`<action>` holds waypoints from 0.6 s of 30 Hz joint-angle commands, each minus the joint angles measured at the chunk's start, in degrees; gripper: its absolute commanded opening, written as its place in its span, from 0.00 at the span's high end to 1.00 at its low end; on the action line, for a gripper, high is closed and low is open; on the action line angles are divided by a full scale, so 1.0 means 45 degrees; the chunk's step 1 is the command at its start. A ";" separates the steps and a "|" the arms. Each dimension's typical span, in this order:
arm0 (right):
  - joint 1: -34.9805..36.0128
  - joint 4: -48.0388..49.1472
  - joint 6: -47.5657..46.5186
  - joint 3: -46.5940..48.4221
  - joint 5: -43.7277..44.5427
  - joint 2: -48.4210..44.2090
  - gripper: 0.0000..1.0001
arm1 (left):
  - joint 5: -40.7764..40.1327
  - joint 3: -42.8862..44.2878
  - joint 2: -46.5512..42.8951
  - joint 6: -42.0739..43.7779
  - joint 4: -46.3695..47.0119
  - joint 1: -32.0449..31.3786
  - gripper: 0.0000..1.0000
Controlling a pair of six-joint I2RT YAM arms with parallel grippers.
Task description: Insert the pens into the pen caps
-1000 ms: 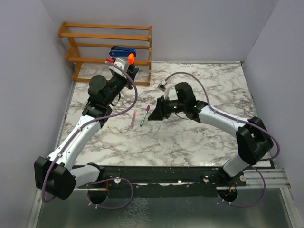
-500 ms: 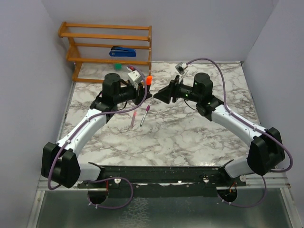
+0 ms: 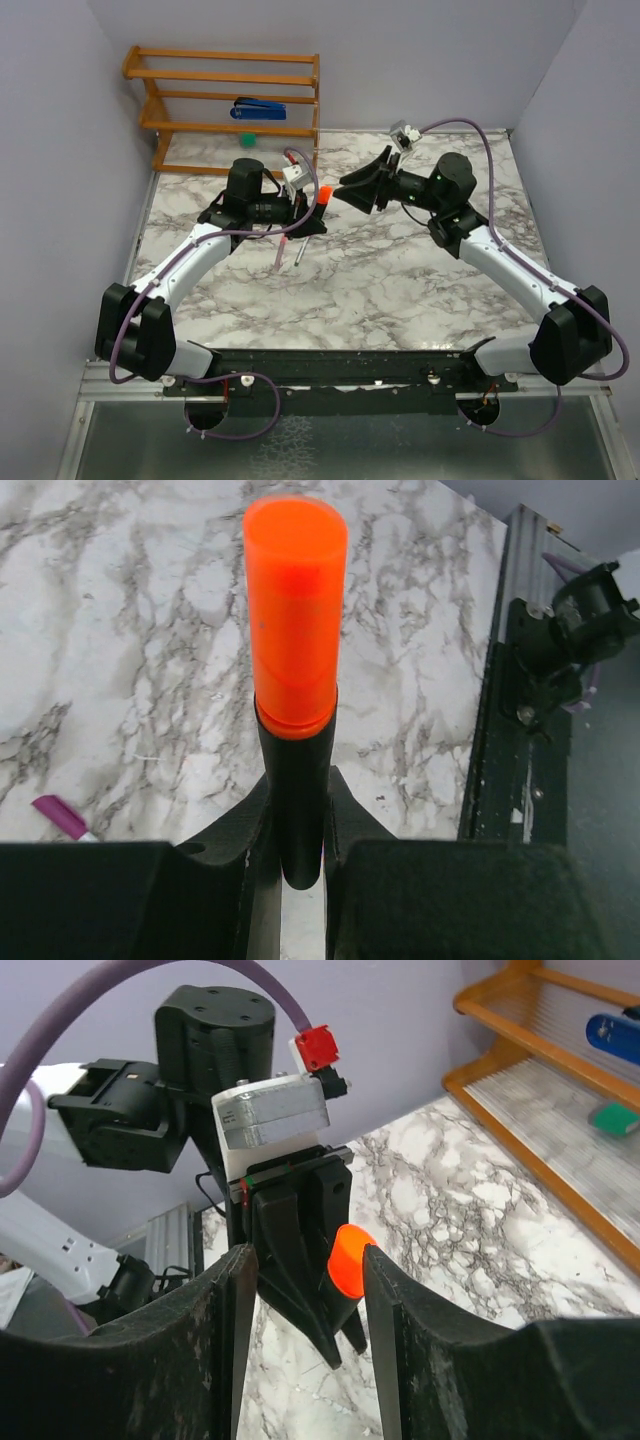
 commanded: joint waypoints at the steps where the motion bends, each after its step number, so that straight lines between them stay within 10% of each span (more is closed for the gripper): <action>1: -0.0352 0.0790 -0.0408 -0.0231 -0.1926 -0.0379 0.50 | 0.2413 0.0392 0.0062 0.0483 -0.0445 -0.0024 1.00; 18: -0.0125 0.2460 0.0937 -0.0272 -0.2993 0.0597 0.65 | 0.3429 0.0102 -0.0352 0.0142 0.0008 -0.0053 1.00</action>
